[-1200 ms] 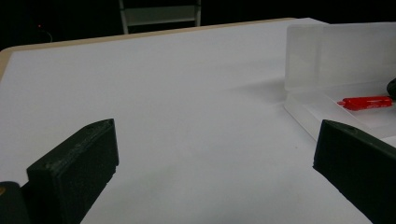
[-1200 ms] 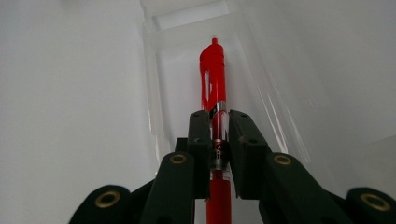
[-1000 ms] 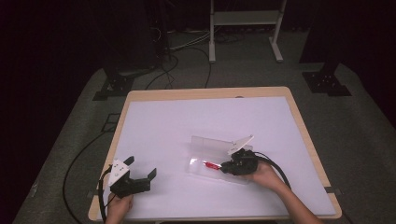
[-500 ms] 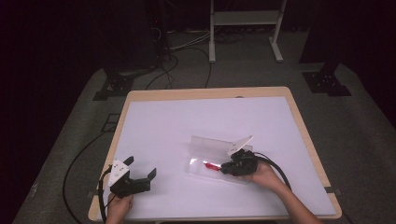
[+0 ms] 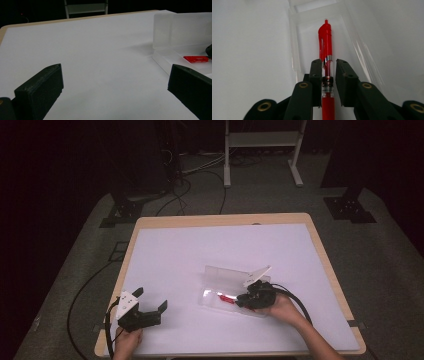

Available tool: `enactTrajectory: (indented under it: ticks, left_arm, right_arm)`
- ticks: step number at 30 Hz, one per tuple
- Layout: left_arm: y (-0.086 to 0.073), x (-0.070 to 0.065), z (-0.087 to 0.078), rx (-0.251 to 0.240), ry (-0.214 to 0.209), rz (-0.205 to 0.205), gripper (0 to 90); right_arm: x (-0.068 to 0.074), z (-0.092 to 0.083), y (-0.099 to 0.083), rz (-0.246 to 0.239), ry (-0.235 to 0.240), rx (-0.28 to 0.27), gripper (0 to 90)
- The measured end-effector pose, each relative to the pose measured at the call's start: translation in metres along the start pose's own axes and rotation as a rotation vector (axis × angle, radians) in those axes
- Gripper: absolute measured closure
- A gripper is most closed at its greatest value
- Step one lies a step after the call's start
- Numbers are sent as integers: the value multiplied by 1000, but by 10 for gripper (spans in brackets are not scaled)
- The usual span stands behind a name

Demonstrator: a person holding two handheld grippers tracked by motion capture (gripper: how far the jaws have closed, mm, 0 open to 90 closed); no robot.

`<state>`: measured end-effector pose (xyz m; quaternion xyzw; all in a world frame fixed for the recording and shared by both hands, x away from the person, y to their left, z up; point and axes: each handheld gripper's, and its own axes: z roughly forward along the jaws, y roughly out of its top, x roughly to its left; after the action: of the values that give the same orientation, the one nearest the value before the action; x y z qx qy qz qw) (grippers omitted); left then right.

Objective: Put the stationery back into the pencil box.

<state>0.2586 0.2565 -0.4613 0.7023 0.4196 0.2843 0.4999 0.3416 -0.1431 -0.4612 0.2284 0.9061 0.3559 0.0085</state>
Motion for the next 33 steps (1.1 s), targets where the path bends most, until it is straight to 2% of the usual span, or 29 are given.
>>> enactTrajectory:
  ticks: [2,16,33]
  left_arm:
    - [0,0,0,3,-1,6,0]
    - [0,0,0,4,0,1,0]
    - [0,0,0,5,-1,4,0]
  right_arm:
    - [1,-3,0,5,1,-10,700]
    - [-3,-27,-3,28,-10,-53,598]
    - [-2,-47,-10,37,-17,-87,538]
